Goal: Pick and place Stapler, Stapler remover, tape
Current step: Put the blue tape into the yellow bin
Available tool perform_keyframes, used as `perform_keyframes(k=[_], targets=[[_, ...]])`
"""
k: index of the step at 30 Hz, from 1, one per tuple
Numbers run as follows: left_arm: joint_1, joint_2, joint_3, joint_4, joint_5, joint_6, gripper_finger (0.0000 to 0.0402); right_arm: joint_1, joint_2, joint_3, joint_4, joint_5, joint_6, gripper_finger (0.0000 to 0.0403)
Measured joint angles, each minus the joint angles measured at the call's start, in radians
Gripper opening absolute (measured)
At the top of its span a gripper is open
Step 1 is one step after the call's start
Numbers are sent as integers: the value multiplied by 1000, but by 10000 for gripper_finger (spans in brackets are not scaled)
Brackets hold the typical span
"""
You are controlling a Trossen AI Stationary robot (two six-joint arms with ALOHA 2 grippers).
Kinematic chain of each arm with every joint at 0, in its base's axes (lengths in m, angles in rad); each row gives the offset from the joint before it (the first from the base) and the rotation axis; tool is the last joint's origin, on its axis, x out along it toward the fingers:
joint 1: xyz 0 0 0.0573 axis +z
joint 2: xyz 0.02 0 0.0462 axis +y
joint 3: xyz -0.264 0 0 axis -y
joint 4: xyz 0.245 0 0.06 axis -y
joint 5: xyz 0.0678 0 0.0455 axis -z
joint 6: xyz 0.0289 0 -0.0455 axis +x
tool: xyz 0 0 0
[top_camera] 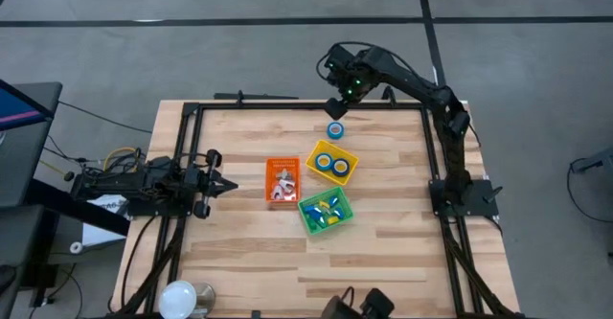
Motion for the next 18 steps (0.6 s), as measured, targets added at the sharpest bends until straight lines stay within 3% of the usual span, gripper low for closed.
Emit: perform_keyframes(k=[9, 18], targets=[[0, 0, 0, 0, 0, 0, 4, -8, 0, 0, 23, 44, -8, 282], [0, 0, 0, 0, 0, 0, 4, -8, -1, -108, 88, 44, -2, 282]])
